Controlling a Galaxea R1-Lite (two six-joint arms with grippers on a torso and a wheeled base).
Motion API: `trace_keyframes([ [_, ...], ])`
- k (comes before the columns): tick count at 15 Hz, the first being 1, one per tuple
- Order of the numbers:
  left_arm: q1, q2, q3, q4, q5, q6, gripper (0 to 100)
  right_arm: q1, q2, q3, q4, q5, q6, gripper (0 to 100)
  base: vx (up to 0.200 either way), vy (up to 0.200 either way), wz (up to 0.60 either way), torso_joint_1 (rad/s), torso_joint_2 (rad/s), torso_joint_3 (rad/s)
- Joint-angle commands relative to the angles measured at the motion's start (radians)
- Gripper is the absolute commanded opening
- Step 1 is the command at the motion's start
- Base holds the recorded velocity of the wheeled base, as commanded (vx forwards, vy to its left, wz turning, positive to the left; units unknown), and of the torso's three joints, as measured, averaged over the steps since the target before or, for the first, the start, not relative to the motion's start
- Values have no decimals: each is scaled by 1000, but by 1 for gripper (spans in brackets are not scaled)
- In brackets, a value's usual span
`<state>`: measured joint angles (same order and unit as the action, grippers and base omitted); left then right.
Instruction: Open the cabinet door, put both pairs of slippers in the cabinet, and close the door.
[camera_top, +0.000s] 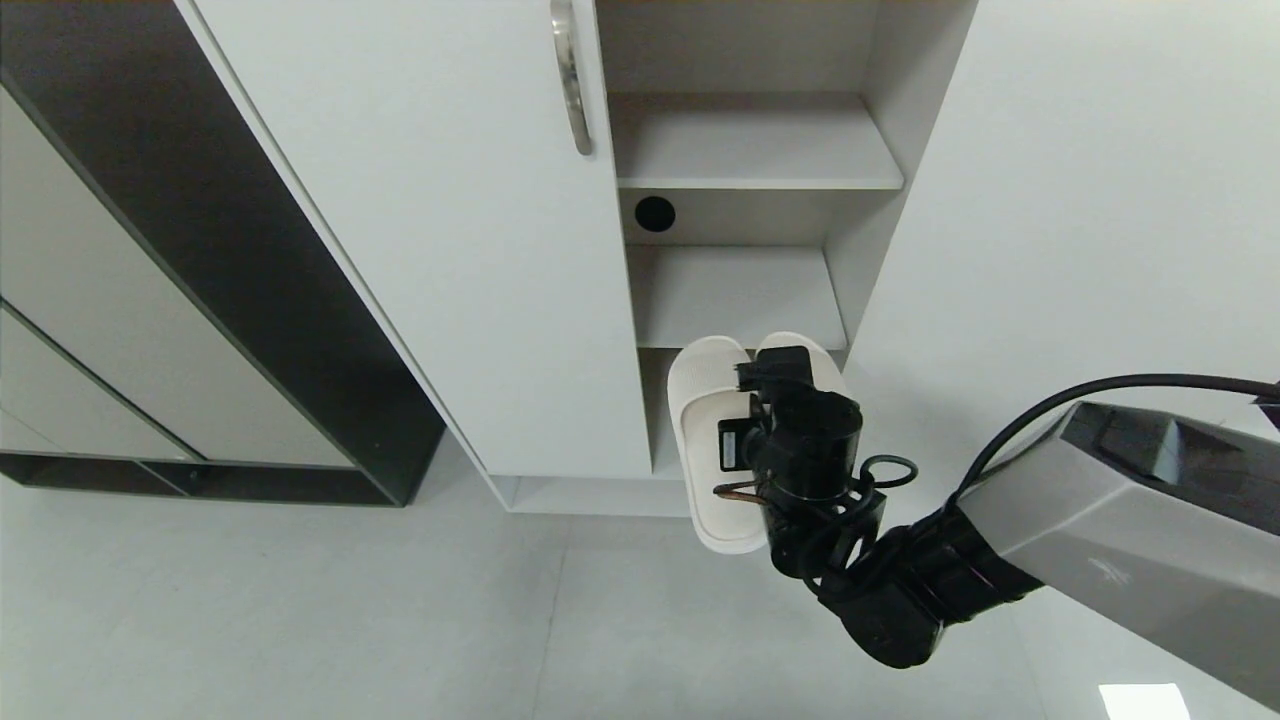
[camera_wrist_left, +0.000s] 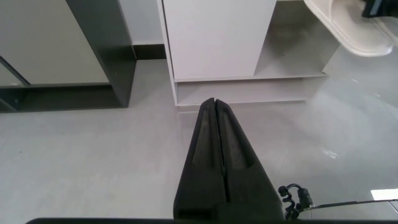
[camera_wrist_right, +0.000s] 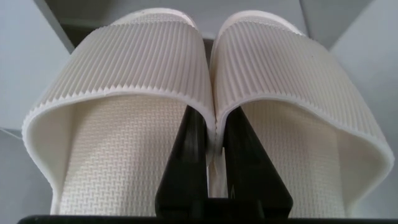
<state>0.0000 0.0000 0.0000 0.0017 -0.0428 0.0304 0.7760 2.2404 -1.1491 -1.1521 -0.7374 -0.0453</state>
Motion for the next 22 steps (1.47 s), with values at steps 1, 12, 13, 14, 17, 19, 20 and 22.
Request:
trace_keyframes([
  [1, 0, 2, 0, 0, 0, 0, 0, -1, 34, -32, 5, 1, 4, 0, 0, 0, 0, 0, 0, 0],
  [12, 0, 2, 0, 0, -2, 2, 0, -17, 19, -32, 0, -3, 7, 0, 109, 0, 0, 1, 2, 1],
  [13, 0, 2, 0, 0, -2, 2, 0, -17, 16, -32, 0, -5, 7, 0, 200, 0, 0, 2, 2, 2],
  [14, 0, 2, 0, 0, -2, 2, 0, -17, 16, -32, -1, -5, 7, 0, 200, 0, 0, 7, 7, 2],
  [17, 0, 2, 0, 0, -2, 2, 0, -17, 16, -27, -1, -7, 7, 0, 200, 0, 0, 1, 4, 1],
  [19, 0, 2, 0, 0, -2, 2, 0, -24, 21, -26, 0, -5, 7, 0, 200, 0, 0, 5, 2, -2],
  [20, 0, 2, 0, 0, -2, 3, 0, -26, 22, -26, -1, -5, 7, 0, 200, 0, 0, 2, 2, 2],
  [22, 0, 2, 0, 0, -2, 3, 0, -26, 25, -27, -1, -3, 10, 0, 0, 0, 0, 0, 0, 0],
])
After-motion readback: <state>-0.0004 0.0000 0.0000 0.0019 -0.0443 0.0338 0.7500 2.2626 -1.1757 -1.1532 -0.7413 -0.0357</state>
